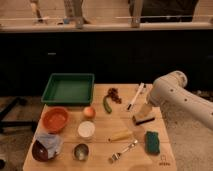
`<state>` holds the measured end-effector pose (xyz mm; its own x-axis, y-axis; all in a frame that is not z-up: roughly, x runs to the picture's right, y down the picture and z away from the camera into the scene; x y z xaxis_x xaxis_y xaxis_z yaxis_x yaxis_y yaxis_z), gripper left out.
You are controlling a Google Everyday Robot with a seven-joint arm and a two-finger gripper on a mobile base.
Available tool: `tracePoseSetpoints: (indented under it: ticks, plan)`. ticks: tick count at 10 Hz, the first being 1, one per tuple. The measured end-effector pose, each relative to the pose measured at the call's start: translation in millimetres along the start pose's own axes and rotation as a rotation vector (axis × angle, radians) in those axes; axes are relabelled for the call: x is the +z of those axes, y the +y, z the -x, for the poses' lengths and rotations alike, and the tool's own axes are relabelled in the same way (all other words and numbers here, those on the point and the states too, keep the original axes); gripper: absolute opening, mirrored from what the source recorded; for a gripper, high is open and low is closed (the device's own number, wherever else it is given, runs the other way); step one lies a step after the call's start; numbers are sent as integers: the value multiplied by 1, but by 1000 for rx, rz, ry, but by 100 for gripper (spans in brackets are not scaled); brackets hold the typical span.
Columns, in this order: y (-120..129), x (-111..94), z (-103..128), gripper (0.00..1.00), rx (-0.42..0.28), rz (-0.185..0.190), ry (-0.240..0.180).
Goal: Wipe red bowl with brush
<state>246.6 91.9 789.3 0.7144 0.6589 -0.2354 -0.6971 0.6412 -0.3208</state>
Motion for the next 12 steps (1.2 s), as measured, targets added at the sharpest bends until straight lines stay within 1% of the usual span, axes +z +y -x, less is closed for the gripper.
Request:
tracePoseSetpoints:
  ticks: [1, 2, 3, 4, 5, 7, 10, 11, 12]
  plan:
    - [0, 11, -1, 100, 120, -15, 6]
    - [1, 19, -1, 100, 217, -27, 10]
    - [3, 30, 1, 100, 335, -41, 16]
    - [4, 37, 7, 100, 421, -55, 21]
    - [4, 39, 13, 100, 444, -61, 23]
    - [1, 45, 31, 100, 448, -72, 36]
    - [1, 64, 69, 100, 435, -59, 49]
    - [0, 71, 72, 100, 454, -55, 61]
    - [-1, 76, 74, 100, 475, -53, 65]
